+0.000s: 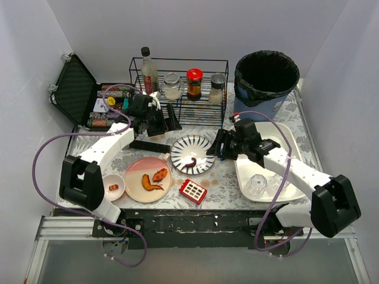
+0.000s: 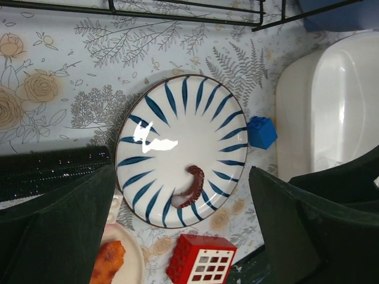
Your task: Clear the kitchen counter
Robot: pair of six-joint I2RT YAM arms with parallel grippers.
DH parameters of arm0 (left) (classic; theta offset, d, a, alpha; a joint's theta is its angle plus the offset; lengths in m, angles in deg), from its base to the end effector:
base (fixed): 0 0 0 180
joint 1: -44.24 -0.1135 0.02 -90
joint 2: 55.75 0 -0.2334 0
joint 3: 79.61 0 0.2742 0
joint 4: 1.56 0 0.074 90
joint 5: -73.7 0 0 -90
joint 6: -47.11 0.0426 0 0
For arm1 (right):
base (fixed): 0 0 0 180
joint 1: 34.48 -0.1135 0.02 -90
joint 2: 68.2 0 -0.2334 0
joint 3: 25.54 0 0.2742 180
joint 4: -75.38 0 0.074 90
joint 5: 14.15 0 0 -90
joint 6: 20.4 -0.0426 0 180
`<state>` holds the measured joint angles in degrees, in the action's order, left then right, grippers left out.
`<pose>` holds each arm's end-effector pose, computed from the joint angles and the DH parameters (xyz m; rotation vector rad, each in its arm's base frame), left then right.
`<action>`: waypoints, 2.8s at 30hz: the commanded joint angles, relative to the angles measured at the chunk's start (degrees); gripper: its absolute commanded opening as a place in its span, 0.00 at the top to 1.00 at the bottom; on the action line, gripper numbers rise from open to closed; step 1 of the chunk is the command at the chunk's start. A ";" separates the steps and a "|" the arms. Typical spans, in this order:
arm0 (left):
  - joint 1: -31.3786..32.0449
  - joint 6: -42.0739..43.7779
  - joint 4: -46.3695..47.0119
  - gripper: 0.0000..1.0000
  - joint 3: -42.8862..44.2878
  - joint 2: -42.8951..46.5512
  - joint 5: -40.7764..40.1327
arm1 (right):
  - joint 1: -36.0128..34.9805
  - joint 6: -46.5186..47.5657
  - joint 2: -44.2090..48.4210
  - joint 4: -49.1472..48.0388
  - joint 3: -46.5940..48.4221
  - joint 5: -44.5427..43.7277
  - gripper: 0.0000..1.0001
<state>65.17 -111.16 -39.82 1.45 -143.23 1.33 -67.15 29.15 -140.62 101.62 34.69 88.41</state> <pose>0.3351 -0.1420 0.2354 -0.8857 2.4380 -1.0446 0.2543 0.1741 0.2063 0.0354 2.3925 0.8988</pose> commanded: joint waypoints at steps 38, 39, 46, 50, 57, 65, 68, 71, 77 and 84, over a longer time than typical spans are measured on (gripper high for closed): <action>5.26 22.04 2.86 0.48 6.46 -19.30 -10.15 | -0.03 -6.75 -19.33 4.67 9.45 -8.60 0.30; 5.35 22.30 2.78 0.51 6.37 -19.48 -10.42 | -0.03 -6.75 -19.42 4.68 9.36 -8.69 0.30; 5.79 22.22 2.86 0.70 5.49 -20.71 -11.74 | -0.12 -6.40 -19.86 5.90 9.01 -10.27 0.30; 5.88 22.04 2.95 0.78 5.40 -21.68 -12.00 | -0.03 -6.22 -21.26 6.26 9.10 -10.53 0.29; 6.14 21.78 2.95 0.88 5.14 -22.82 -11.83 | -0.47 -5.43 -23.29 8.28 10.32 -12.20 0.29; 6.49 21.60 3.04 1.00 4.61 -23.96 -11.56 | -1.52 -4.12 -24.69 10.12 12.17 -16.77 0.28; 6.58 21.43 3.22 1.00 4.35 -24.31 -11.39 | -2.14 -3.76 -25.31 9.42 12.35 -17.21 0.28; 6.58 21.34 3.22 1.00 3.74 -24.23 -10.95 | -2.58 -3.32 -25.22 7.23 11.82 -17.04 0.28; 6.67 21.25 3.65 1.00 2.33 -23.96 -9.98 | -2.76 -4.11 -25.31 2.31 9.72 -13.88 0.29; 6.85 21.42 4.36 1.00 0.92 -24.31 -9.28 | -2.75 -6.31 -23.30 -4.02 5.41 -13.00 0.35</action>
<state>71.16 -89.76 -34.56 5.34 -165.90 -8.28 -69.75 24.37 -165.19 102.45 43.02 74.82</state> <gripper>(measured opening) 0.105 0.663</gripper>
